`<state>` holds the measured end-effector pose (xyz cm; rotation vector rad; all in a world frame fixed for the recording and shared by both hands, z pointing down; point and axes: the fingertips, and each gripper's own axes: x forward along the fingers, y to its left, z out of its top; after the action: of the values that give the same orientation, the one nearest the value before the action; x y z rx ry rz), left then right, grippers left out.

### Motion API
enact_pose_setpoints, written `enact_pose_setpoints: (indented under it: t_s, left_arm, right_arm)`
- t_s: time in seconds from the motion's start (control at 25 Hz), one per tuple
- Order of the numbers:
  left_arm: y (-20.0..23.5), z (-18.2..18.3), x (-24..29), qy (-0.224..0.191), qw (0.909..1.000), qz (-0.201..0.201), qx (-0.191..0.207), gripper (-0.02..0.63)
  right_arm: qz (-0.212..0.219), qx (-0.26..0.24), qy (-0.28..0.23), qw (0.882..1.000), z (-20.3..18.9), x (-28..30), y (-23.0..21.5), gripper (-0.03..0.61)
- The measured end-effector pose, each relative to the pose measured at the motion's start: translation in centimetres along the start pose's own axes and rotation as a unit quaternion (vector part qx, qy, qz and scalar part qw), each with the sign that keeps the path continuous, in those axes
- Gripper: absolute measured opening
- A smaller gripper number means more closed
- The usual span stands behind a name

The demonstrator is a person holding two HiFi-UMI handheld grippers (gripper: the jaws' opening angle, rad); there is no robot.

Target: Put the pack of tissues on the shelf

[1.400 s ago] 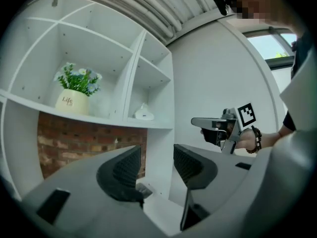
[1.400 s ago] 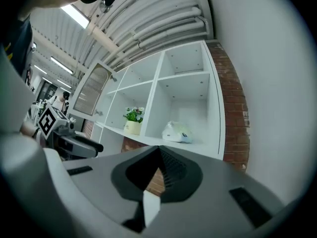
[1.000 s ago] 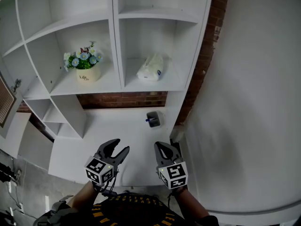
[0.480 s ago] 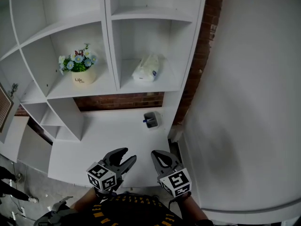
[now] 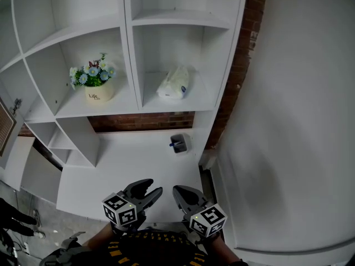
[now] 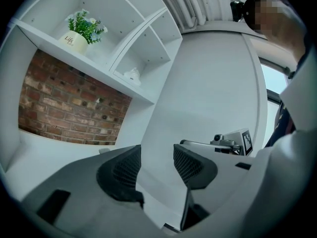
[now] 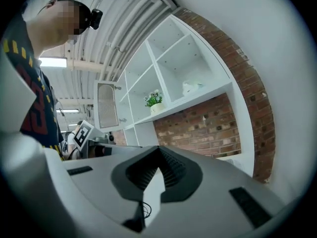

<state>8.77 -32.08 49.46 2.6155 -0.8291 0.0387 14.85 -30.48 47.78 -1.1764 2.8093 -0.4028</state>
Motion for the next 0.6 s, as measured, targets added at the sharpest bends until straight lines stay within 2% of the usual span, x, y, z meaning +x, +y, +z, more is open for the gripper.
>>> enact_pose_setpoints:
  t_s: [0.16,0.6]
  left_arm:
    - [0.1,-0.4,0.1,0.006,1.0,-0.002,-0.008,0.21]
    - [0.5,-0.5,0.4,0.014,0.9998,-0.005,-0.014,0.21]
  right_arm:
    - [0.002,0.028,-0.003,1.0,-0.8,0.2,-0.4,-0.009]
    - [-0.01,0.036,-0.006,0.999,-1.0,0.7,-1.1,-0.009]
